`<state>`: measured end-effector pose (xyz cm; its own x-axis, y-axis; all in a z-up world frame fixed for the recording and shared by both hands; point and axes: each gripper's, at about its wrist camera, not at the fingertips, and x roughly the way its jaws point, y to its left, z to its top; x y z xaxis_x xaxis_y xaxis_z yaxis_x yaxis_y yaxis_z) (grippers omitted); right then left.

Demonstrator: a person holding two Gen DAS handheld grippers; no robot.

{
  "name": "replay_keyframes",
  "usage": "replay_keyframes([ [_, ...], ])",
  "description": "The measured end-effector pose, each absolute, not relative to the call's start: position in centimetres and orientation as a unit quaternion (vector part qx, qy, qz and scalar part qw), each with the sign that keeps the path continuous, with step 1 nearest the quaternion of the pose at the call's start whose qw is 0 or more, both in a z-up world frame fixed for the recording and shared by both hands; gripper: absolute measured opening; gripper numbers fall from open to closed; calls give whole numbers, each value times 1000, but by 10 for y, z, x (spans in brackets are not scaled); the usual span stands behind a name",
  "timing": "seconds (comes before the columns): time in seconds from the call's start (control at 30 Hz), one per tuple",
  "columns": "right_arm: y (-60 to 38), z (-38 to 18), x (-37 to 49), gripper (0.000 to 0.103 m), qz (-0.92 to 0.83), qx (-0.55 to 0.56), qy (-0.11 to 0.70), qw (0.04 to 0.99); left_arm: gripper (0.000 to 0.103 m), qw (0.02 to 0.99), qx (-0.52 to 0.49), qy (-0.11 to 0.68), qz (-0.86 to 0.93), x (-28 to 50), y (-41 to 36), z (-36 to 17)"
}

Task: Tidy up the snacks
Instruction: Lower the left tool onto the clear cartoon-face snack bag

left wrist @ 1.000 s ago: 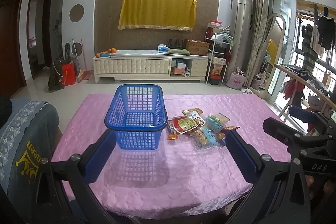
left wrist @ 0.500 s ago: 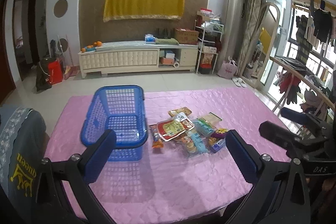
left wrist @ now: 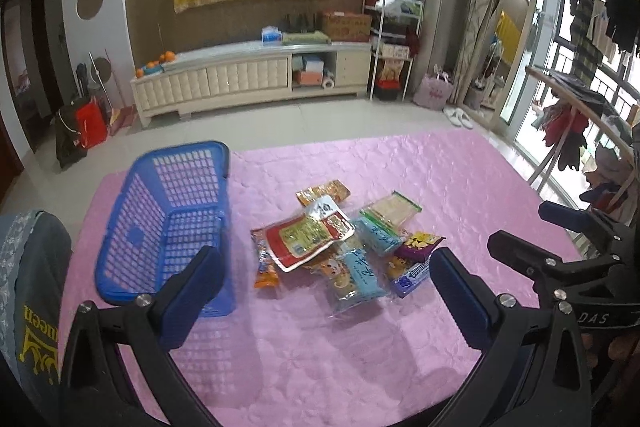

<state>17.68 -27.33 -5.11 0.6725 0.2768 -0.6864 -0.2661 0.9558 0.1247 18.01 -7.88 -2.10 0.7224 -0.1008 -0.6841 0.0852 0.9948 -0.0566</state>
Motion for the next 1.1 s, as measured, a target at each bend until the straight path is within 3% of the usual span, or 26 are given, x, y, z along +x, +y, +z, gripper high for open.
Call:
replay_keyframes([
  [0.73,-315,-178,265,103,106,20,496,862,103,841,7,540,-32,295,-131,-167],
  [1.1,-323,-202,270,103,100,31,506,856,103,807,19,591,-11,328,-134,-215],
])
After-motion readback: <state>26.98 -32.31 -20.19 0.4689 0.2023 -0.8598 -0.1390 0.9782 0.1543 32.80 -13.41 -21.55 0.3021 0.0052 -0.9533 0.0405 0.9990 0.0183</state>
